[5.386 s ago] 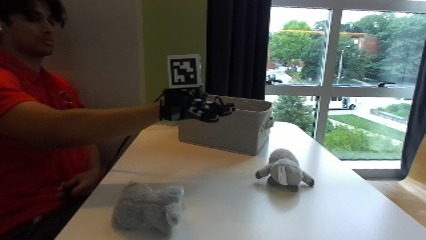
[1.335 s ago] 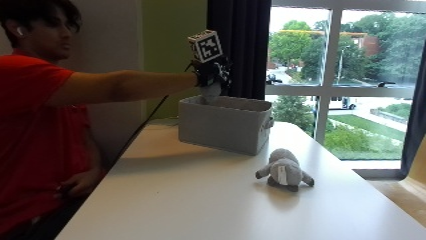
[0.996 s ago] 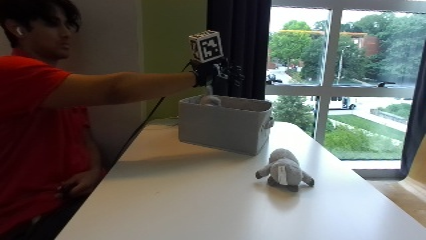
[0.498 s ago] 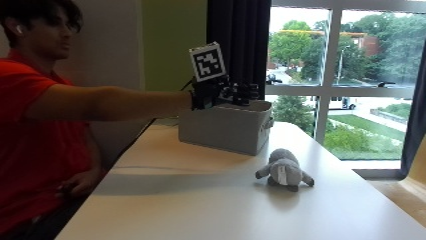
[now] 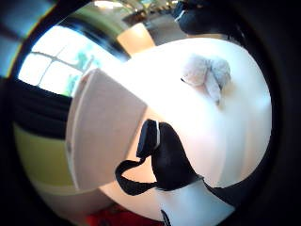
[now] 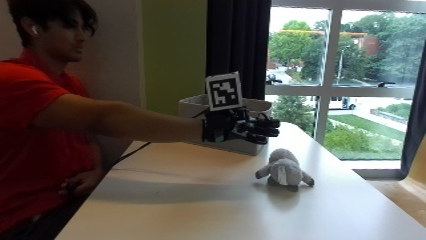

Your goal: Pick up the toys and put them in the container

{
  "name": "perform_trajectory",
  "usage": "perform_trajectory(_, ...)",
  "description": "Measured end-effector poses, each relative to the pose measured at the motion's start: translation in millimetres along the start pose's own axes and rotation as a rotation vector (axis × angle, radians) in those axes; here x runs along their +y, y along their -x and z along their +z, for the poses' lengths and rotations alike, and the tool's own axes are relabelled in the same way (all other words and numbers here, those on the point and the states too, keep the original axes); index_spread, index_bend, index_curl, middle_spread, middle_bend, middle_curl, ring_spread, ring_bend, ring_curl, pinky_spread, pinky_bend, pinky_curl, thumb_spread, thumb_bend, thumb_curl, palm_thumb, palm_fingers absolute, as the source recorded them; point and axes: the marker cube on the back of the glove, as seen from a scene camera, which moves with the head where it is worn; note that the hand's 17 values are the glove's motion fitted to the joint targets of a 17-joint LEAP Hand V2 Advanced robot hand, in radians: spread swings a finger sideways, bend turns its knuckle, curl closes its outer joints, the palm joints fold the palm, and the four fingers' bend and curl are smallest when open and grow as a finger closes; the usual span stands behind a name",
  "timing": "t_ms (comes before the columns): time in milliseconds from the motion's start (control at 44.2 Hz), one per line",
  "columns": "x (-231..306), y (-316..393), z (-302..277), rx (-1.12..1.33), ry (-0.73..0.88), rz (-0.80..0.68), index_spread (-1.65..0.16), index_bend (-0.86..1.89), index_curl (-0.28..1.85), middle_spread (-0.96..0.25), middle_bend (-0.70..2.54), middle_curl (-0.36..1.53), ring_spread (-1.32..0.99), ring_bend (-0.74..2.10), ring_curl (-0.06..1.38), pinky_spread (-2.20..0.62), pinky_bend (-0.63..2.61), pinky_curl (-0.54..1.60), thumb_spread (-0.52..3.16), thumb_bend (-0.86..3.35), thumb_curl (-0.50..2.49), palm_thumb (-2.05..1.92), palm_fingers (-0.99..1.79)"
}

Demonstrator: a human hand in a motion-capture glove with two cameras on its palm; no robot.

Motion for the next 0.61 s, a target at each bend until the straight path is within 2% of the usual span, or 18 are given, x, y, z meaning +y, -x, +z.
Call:
perform_trajectory(91, -9.8, -1.3, 14.2, 0.029, 0.005, 0.051, -0.47, 0.25, 0.57, -0.15, 0.17, 0.37, -0.08, 0.49, 0.19, 0.05, 0.93, 0.32, 1.23, -0.02, 0.35, 0.0, -0.02)
perform_trajectory(294, -29.8, 0.6, 43.4, 0.078, 0.046, -0.045, -0.45, 0.19, 0.54, -0.14, 0.16, 0.35, -0.08, 0.46, 0.19, 0.05, 0.94, 0.33, 1.22, -0.02, 0.35, 0.01, -0.03)
perform_trajectory(385, -46.6, 3.3, 51.6, 0.055, 0.062, 0.013, -0.45, 0.19, 0.52, -0.14, 0.16, 0.34, -0.07, 0.45, 0.19, 0.05, 0.95, 0.33, 1.22, -0.02, 0.35, 0.02, -0.02)
perform_trajectory(611, -81.2, 11.3, 71.5, 0.022, 0.164, 0.006, -0.45, 0.19, 0.5, -0.13, 0.16, 0.32, -0.07, 0.44, 0.2, 0.05, 0.97, 0.34, 1.2, -0.02, 0.36, 0.03, -0.02)
